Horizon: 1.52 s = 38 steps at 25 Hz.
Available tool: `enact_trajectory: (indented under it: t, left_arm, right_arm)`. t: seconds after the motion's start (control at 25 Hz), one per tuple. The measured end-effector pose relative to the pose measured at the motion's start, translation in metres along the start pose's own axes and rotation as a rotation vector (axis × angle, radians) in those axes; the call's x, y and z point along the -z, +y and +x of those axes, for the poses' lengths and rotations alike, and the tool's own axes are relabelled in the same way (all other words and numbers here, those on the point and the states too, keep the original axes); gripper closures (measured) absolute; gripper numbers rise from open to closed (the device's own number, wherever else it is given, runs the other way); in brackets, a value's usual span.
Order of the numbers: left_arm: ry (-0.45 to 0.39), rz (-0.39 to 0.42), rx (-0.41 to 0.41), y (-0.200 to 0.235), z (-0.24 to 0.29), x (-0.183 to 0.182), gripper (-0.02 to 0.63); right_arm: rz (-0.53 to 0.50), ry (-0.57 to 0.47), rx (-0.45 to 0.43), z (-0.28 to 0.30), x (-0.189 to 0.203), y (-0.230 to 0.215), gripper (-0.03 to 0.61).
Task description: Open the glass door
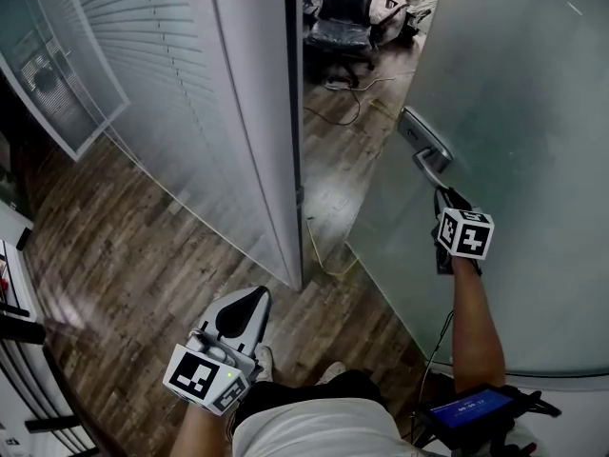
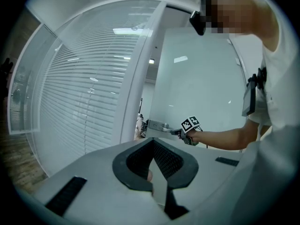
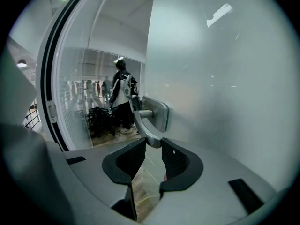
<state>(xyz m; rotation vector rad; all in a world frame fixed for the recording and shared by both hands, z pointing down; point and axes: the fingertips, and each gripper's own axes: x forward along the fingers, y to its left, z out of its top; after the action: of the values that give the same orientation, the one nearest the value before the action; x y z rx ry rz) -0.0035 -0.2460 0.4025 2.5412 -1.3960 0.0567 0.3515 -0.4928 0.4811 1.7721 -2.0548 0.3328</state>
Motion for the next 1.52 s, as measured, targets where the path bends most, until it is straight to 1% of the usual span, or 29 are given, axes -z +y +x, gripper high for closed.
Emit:
enact_trajectory:
  t: [0.2,0.36,0.48,0.56,0.64,0.76,0.92,1.04,1.2,1.28,1.4,1.52]
  left_arm:
    - [-0.006,-0.008,-0.009,0.001,0.003,-0.001,0.614]
    - [-0.007,-0.009,-0.006,0.002,0.004,-0.004,0.615]
    - [-0.009,-0.010,0.007,0.005,0.005,-0.006,0.614]
    - [-0.013,-0.006,0.026,0.007,0.004,-0.007,0.614]
    - [-0.019,0.000,0.052,0.009,0.000,-0.010,0.614]
    - [-0.026,0.013,0.097,0.012,0.004,-0.014,0.614]
    - [-0.035,0.036,0.168,0.009,0.020,-0.021,0.614]
    - [-0.045,0.055,0.244,0.011,0.010,-0.028,0.614]
    - [-0.057,0.086,0.360,0.021,-0.019,-0.041,0.614]
    - [-0.058,0.100,0.402,0.024,-0.030,-0.045,0.615]
    - [-0.057,0.118,0.436,0.025,-0.037,-0.048,0.614]
    - [-0.063,0.109,0.451,0.027,-0.044,-0.050,0.614]
  right_arm:
    - [-0.004,0.004,0.041,0.008,-0.004,-0.013,0.469]
    - [0.003,-0.006,0.036,0.000,-0.003,-0.016,0.469]
    - [0.005,-0.037,0.041,-0.015,-0.006,-0.014,0.469]
    - [0.012,-0.080,0.042,-0.035,-0.013,-0.008,0.469]
    - [0.010,-0.138,0.041,-0.062,-0.024,0.005,0.471]
    - [-0.004,-0.228,0.047,-0.101,-0.039,0.023,0.525]
    - [0.016,-0.323,0.060,-0.144,-0.053,0.035,0.568]
    - [0.028,-0.380,0.094,-0.191,-0.060,0.059,0.575]
    - [0.039,-0.429,0.153,-0.261,-0.064,0.112,0.575]
    - [0.049,-0.442,0.165,-0.285,-0.062,0.135,0.575]
    - [0.066,-0.453,0.157,-0.306,-0.057,0.157,0.575]
    - [0.069,-0.469,0.140,-0.327,-0.054,0.180,0.575]
